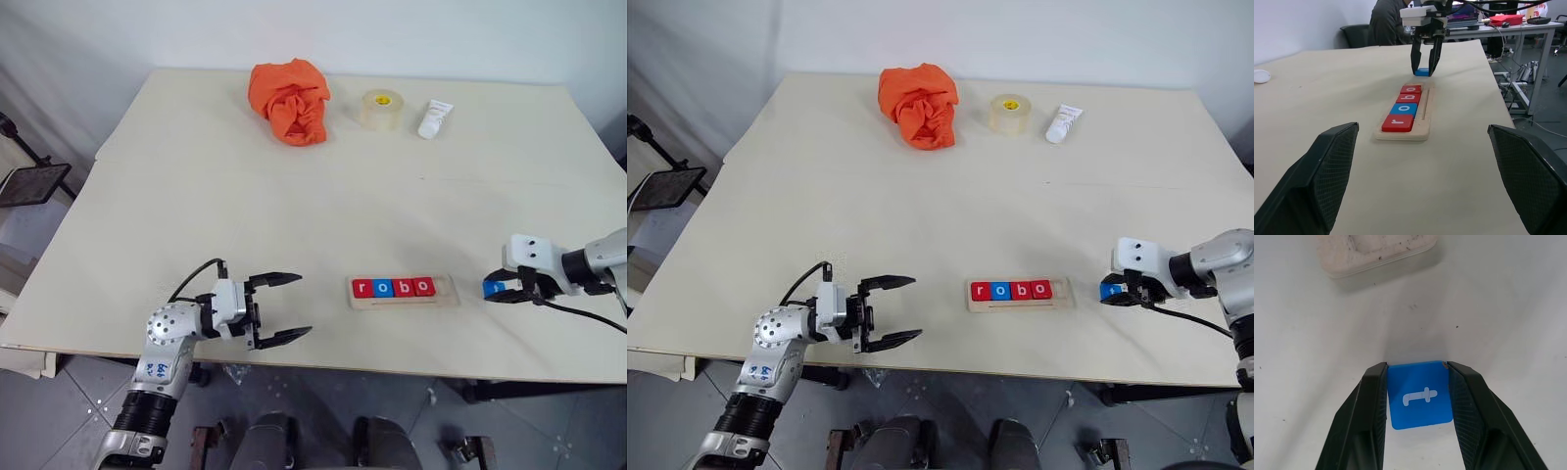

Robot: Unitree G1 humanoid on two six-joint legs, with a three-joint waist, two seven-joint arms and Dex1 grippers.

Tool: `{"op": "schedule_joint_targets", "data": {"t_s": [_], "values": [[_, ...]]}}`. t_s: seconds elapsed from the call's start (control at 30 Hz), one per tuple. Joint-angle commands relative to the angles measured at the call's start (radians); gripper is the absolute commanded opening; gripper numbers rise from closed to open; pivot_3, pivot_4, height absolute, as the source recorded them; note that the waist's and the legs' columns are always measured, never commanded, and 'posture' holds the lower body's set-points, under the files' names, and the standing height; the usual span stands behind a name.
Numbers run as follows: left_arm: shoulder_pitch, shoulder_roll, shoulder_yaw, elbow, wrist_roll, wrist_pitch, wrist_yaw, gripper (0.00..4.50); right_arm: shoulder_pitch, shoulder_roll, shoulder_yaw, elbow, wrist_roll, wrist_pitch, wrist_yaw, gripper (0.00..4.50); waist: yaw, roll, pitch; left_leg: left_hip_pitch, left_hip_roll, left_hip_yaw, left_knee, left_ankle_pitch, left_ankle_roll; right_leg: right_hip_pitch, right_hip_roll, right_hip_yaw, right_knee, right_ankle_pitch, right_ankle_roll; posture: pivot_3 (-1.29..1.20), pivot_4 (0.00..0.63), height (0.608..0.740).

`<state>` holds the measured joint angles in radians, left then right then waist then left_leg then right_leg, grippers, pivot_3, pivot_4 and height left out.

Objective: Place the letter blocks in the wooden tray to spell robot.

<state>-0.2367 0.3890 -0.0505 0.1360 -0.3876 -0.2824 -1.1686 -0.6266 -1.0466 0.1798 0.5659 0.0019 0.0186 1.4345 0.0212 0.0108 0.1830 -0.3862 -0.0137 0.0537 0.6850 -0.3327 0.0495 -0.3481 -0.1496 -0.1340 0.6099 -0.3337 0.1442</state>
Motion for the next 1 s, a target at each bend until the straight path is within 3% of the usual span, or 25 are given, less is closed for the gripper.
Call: {"op": "schedule_joint_targets", "data": {"t_s": [0.03, 0.23, 0.53, 1.0], "values": [[-0.023, -0.011, -0.004, 0.008, -0.002, -0.013, 0.002, 4.50, 0.003, -0.001, -0.058, -0.169, 0.080, 0.196, 0.013, 1.42, 0.000, 0.001, 0.000, 0.000, 0.000, 0.000, 0.000, 0.000, 0.000, 0.000, 0.000, 0.000, 0.000, 0.000, 0.000, 0.00, 0.150, 0.740], [-0.044, -0.030, -0.009, 0.040, 0.003, -0.024, 0.000, 4.50, -0.015, 0.024, -0.020, -0.386, 0.097, 0.426, -0.013, 1.42, 0.000, 0.001, 0.000, -0.001, 0.000, -0.001, 0.000, 0.000, 0.000, -0.001, 0.000, 0.000, 0.001, 0.000, 0.000, 0.00, 0.150, 0.740], [-0.049, -0.046, -0.011, 0.050, 0.008, -0.036, 0.013, 4.50, -0.067, 0.061, 0.076, -0.349, 0.017, 0.367, -0.007, 1.42, 0.002, 0.001, 0.000, -0.002, -0.001, -0.002, 0.000, 0.000, 0.000, -0.002, 0.000, 0.000, 0.001, 0.000, 0.000, 0.00, 0.150, 0.740], [-0.015, -0.052, -0.017, 0.023, 0.013, -0.041, 0.044, 4.50, -0.097, 0.114, 0.086, -0.335, 0.024, 0.355, 0.029, 1.42, 0.001, 0.001, 0.000, -0.002, -0.001, -0.001, -0.001, 0.000, 0.000, -0.003, 0.000, 0.000, 0.001, 0.000, 0.000, 0.00, 0.150, 0.740]]}}
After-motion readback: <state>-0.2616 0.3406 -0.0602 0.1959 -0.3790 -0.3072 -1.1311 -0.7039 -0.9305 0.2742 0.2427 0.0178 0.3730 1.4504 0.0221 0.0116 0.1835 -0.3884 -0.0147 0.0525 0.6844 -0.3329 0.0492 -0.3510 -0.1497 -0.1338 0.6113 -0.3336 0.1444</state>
